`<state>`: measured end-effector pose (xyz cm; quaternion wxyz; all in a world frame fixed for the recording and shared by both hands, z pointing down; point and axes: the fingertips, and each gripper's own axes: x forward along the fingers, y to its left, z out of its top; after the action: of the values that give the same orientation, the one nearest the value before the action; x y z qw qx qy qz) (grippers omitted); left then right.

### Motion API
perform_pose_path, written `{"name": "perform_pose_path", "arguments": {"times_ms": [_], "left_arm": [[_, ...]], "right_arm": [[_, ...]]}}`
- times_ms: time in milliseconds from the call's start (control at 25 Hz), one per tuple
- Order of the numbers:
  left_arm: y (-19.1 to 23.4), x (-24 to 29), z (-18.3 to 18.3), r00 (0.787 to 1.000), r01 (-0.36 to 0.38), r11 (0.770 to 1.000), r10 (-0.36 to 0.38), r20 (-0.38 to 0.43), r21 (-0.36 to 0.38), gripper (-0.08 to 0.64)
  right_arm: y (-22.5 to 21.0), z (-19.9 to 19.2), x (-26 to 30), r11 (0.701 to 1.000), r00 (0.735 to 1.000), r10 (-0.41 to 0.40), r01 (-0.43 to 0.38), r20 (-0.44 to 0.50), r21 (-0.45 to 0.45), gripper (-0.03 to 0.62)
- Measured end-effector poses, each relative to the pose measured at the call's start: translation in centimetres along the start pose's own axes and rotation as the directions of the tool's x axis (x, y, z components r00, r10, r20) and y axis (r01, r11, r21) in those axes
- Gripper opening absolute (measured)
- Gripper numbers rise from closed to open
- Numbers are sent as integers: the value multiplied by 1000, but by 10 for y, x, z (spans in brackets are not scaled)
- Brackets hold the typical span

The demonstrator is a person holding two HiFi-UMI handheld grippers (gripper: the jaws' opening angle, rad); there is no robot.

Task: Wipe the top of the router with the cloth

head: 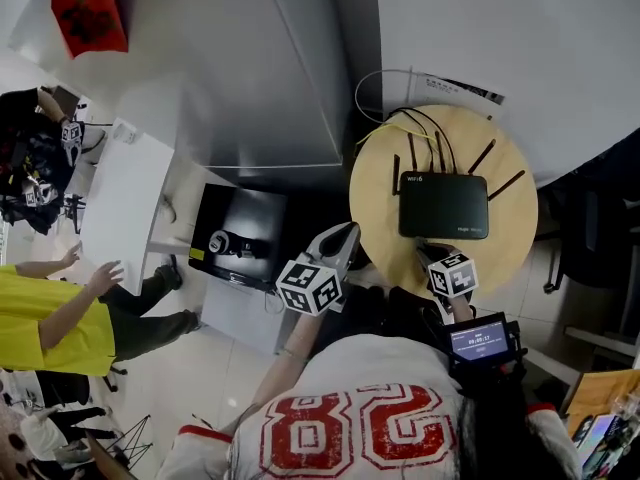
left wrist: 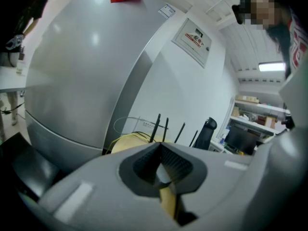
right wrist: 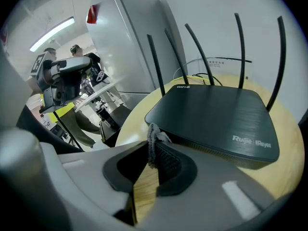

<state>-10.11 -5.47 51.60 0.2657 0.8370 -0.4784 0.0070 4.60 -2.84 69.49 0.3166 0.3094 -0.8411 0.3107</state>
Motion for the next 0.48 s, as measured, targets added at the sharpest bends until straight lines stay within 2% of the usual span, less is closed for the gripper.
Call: {"name": "perform_pose_path", "arguments": {"times_ms": [480], "left_arm": [[9, -5, 5, 1000, 7, 1000, -7, 6, -3, 5]], "right_arm": [[34, 29, 18, 997, 998, 61, -60, 14, -47, 38]]}}
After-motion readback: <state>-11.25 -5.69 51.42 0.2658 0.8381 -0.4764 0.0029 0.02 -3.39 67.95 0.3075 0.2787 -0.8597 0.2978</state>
